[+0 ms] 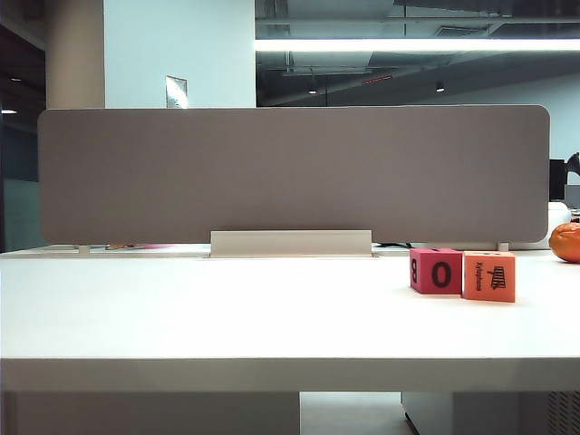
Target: Stack one letter block on top of another letter block.
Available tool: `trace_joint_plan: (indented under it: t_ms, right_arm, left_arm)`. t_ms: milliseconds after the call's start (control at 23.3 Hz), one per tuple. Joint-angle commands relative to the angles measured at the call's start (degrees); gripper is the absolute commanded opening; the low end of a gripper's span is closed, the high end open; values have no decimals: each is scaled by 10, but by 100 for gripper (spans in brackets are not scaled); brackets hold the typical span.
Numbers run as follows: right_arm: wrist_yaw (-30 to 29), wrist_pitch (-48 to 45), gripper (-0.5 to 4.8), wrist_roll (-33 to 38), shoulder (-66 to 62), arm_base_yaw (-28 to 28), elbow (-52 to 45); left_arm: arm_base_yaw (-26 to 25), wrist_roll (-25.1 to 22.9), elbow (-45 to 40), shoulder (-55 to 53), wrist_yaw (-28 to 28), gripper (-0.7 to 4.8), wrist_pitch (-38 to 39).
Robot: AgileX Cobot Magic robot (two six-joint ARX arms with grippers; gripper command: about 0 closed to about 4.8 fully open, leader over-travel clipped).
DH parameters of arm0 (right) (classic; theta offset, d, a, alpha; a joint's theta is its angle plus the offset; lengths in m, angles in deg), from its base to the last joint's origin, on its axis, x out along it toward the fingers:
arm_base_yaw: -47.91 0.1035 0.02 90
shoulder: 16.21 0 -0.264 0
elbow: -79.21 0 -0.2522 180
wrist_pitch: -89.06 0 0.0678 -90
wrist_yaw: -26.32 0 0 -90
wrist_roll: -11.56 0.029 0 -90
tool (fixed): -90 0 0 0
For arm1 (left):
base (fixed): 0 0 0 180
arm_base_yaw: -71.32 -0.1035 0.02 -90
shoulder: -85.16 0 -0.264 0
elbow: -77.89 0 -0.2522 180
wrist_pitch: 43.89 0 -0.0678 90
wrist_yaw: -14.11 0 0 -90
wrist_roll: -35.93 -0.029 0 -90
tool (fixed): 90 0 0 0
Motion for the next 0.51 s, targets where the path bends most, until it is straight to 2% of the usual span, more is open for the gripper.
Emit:
trace_joint_plan:
  t_ms: [43, 214, 257, 300, 514]
  right_arm:
    - [-21, 0, 23, 2, -38, 0, 14]
    - [-52, 0, 23, -17, -92, 0, 30]
    - [-64, -1, 23, -30, -125, 0, 42]
    - [-76, -5, 23, -38, -151, 0, 51]
    - [-78, -40, 22, -44, -264, 0, 101]
  left_arm:
    - [0, 0, 3, 0, 40, -6, -9]
    - [0, 6, 4, 0, 83, -6, -22]
    - [0, 29, 4, 0, 89, -6, -34]
    - [0, 46, 6, 0, 90, -6, -43]
    - [0, 47, 39, -4, 90, -6, -42]
